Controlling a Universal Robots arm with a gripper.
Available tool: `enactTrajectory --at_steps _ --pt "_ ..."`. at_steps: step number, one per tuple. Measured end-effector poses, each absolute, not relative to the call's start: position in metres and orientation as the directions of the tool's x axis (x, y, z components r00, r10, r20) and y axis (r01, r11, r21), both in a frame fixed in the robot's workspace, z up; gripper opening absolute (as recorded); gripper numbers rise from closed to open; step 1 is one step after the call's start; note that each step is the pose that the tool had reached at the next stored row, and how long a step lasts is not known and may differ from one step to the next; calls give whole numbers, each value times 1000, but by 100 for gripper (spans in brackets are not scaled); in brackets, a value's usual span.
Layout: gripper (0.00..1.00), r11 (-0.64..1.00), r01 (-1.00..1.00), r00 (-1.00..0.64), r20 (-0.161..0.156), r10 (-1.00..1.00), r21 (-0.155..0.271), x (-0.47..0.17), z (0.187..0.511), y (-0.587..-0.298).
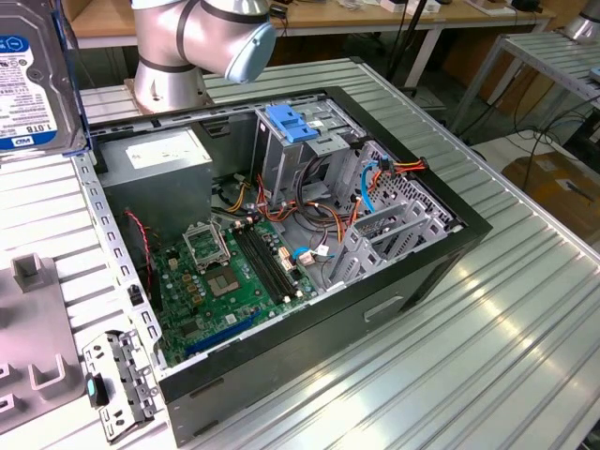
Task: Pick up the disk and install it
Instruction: 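Pick up the disk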
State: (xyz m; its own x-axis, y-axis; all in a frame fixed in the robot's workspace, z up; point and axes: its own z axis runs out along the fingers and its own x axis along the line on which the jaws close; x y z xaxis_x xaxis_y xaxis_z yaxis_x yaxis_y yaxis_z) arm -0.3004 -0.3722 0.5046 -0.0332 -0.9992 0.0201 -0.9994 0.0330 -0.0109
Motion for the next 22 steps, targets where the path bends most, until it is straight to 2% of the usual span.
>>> enactTrajectory --at_steps 22 --pt "37 33 -999 -33 20 -999 -11 -275 505 -372"
